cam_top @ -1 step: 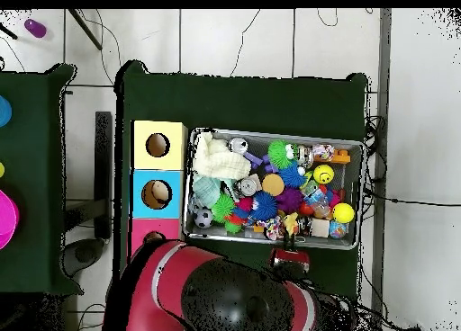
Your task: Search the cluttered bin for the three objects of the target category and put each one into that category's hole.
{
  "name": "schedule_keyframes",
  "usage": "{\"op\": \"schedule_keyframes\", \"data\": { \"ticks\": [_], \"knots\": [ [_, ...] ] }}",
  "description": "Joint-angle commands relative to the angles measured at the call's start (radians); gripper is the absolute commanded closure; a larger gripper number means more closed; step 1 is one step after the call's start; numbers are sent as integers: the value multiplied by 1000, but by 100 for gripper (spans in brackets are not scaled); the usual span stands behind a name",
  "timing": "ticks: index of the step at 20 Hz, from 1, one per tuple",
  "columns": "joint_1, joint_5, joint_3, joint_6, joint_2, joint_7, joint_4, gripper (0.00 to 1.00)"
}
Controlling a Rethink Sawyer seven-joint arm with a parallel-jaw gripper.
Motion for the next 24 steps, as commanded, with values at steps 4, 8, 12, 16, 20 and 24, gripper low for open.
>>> {"op": "schedule_keyframes", "data": {
  "ticks": [4,8,12,16,20,24],
  "knots": [
    [55,-10,38,78,-49,-38,-81,100],
    [76,-37,33,135,-87,-10,-87,100],
    [88,-59,32,179,-114,1,-96,100],
    [88,-64,37,189,-125,-3,-96,100],
    [87,-70,42,202,-137,-6,-96,100],
    [81,-70,46,195,-140,-16,-92,100]
  ]
}}
